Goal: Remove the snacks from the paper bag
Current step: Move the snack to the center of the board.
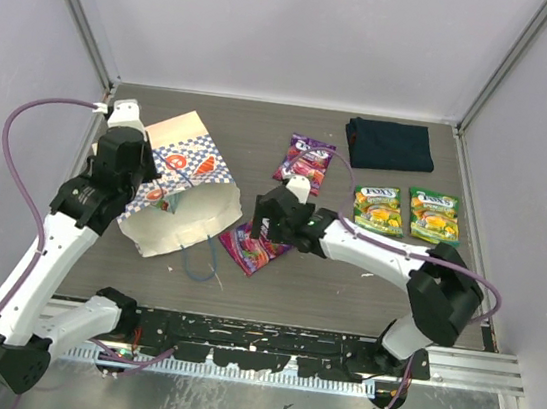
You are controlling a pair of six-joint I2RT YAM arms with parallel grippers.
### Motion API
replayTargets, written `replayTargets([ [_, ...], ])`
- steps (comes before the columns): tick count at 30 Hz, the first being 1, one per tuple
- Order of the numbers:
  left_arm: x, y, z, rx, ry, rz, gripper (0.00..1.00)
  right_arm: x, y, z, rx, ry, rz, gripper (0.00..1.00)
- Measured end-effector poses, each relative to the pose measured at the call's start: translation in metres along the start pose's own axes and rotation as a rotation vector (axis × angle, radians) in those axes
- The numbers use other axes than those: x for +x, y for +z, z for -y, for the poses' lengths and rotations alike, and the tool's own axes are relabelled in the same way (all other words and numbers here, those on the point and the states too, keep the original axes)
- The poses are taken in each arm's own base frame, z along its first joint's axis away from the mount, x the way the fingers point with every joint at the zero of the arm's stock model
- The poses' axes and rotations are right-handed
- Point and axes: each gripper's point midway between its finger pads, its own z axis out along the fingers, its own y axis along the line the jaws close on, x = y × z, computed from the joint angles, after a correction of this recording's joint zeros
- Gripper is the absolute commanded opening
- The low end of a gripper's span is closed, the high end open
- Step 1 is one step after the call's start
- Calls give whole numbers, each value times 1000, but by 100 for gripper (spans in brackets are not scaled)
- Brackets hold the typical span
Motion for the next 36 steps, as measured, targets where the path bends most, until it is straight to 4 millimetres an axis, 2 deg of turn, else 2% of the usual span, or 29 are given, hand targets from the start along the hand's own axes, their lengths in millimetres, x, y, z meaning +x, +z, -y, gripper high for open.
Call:
replayTargets([
  [7,6,5,7,27,5,-30,0,11,6,-11,240,147,-20,100],
  [10,9,8,12,47,2,-46,0,9,7,-16,323,218,-33,100],
  [13,12,10,18,63,-11,-60,0,5,13,-23,397,283,-49,100],
  [16,16,13,21,72,-21,-77,0,12,20,-25,459,325,-85,100],
  [20,17,15,23,75,-33,-84,0,29,24,-21,500,361,-142,100],
  [24,16,16,26,82,-38,-81,0,35,27,-21,511,385,-158,100],
  [29,18,19,29,93,-36,-91,0,39,38,-11,547,397,-165,100],
  [36,28,25,30,101,-36,-98,0,32,51,11,584,393,-173,100],
])
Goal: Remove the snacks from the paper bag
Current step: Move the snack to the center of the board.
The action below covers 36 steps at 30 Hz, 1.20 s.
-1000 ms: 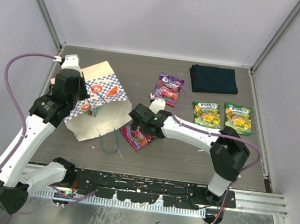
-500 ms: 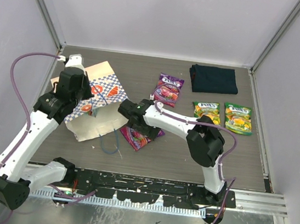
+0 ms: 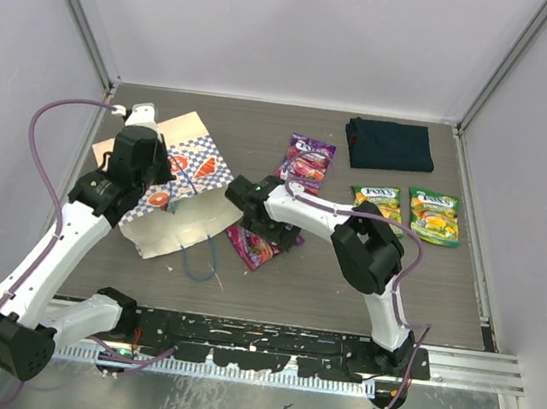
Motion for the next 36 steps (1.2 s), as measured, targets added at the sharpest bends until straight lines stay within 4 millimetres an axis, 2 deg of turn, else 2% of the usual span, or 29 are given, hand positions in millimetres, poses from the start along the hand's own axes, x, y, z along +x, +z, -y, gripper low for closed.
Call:
replayTargets([
  [5,9,4,-6,-23,8,-11,0,-14,10,-6,4,-113,24,100],
  [12,4,3,-16,-75,9,17,0,-38,24,-29,-82,-334,52,100],
  [19,-8,0,-29,-154,-3,67,0,-46,28,-77,-330,-528,54,98],
  [28,-50,-13,-42,-253,-31,176,0,-38,14,-161,-595,-710,90,100],
  [33,-58,-14,-49,-301,-12,182,0,-47,16,-180,-649,-757,125,100],
  [36,-61,-13,-53,-320,-8,182,0,-65,22,-185,-695,-746,126,100],
])
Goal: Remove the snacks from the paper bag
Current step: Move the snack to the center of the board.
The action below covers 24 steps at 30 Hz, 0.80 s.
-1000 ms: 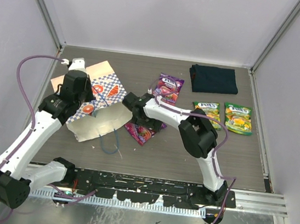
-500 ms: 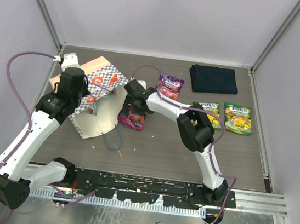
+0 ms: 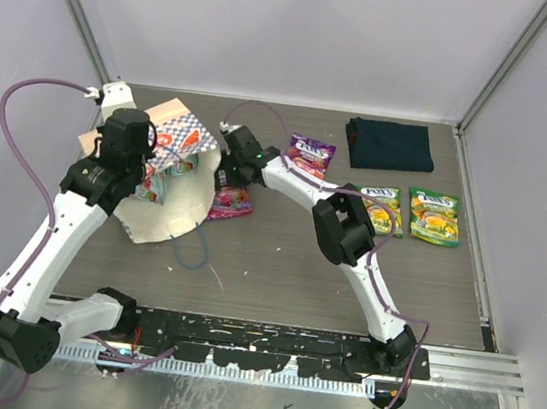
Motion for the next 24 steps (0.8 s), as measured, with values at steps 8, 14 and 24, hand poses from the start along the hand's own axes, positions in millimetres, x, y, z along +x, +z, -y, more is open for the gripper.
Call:
replayTargets([
  [8,-6,-2,-6,-21,17,1,0,-57,21,73,46,42,114,100],
  [14,-11,-4,-7,-17,16,0,0,-83,28,108,81,39,172,100],
  [24,-18,-14,12,100,44,-40,0,-106,-16,117,66,74,261,100],
])
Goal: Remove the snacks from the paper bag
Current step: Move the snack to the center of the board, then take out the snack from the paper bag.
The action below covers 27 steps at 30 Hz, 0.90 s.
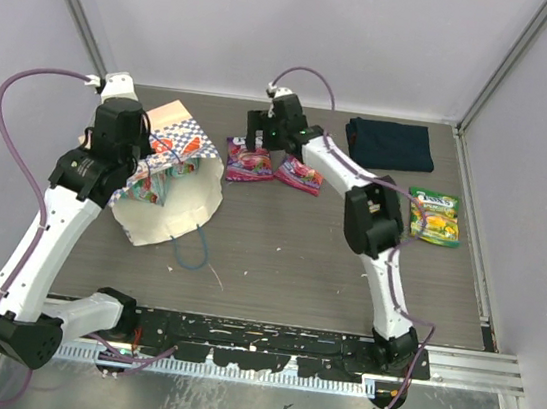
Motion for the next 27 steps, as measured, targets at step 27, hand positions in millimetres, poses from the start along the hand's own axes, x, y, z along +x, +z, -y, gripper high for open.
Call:
replayTargets([
  [27,34,-5,28,167,21,-145,0,167,-197,-217,-540,328,47,93],
])
